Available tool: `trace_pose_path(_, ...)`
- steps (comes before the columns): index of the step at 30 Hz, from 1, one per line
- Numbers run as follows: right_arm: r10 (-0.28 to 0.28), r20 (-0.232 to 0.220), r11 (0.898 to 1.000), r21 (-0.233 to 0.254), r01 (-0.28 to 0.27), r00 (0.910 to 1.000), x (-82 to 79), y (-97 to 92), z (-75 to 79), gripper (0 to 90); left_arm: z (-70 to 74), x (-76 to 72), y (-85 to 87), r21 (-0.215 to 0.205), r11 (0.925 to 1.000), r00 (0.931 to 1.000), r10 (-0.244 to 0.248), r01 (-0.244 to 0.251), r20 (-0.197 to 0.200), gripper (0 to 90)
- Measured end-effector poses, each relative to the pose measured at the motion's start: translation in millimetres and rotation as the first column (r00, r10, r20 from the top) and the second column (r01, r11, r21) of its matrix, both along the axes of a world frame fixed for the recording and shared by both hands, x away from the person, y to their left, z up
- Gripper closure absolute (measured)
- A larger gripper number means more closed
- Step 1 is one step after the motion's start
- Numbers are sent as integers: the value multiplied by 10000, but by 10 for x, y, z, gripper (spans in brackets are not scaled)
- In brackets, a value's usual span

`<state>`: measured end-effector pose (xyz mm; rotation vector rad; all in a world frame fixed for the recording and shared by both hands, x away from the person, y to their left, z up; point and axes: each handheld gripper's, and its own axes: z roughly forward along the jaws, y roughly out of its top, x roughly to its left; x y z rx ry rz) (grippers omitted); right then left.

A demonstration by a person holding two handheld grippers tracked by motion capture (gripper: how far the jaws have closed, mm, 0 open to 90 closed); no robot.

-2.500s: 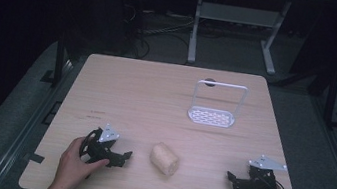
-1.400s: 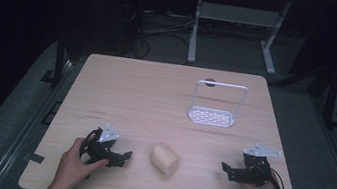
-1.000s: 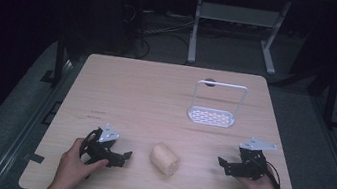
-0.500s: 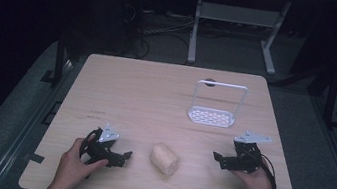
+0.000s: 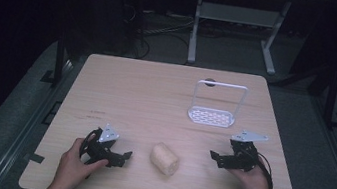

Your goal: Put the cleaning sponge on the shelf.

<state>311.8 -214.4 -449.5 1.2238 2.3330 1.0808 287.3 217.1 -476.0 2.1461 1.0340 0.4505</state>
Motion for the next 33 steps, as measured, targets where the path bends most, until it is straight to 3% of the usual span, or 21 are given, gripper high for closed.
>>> trace_pose_path(33, 1175, 160, 9929, 162, -1178, 9929, -121, 378, 111, 89, 0, 0, 0, 0, 10000, 10000, 0, 0, -2, 125)
